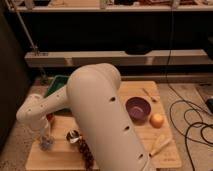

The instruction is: Wipe table surface with towel

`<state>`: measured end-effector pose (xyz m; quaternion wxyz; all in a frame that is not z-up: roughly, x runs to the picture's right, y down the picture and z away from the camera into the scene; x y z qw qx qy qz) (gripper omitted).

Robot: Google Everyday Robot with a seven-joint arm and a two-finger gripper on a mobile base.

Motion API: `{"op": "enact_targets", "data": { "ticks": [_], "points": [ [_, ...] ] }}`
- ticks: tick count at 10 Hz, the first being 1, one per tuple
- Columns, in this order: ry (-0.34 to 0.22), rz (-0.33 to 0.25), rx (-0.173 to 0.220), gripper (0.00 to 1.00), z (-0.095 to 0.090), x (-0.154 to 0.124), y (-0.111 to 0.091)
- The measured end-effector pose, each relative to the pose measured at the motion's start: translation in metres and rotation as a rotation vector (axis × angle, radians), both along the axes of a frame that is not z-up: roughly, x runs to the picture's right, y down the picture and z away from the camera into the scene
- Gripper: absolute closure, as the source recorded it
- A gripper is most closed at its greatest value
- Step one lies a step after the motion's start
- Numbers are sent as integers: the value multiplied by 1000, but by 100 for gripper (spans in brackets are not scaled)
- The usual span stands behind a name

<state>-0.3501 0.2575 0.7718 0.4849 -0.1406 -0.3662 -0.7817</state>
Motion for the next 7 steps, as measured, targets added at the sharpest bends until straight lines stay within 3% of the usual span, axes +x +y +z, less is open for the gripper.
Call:
{"op": "enact_targets", "data": {
  "ticks": [2,4,7],
  "points": [
    [-37,-14,10,100,-4,-14,3],
    [-86,-49,22,100,-20,-28,12],
    [-149,-95,18,100,-51,-36,41]
  ]
}}
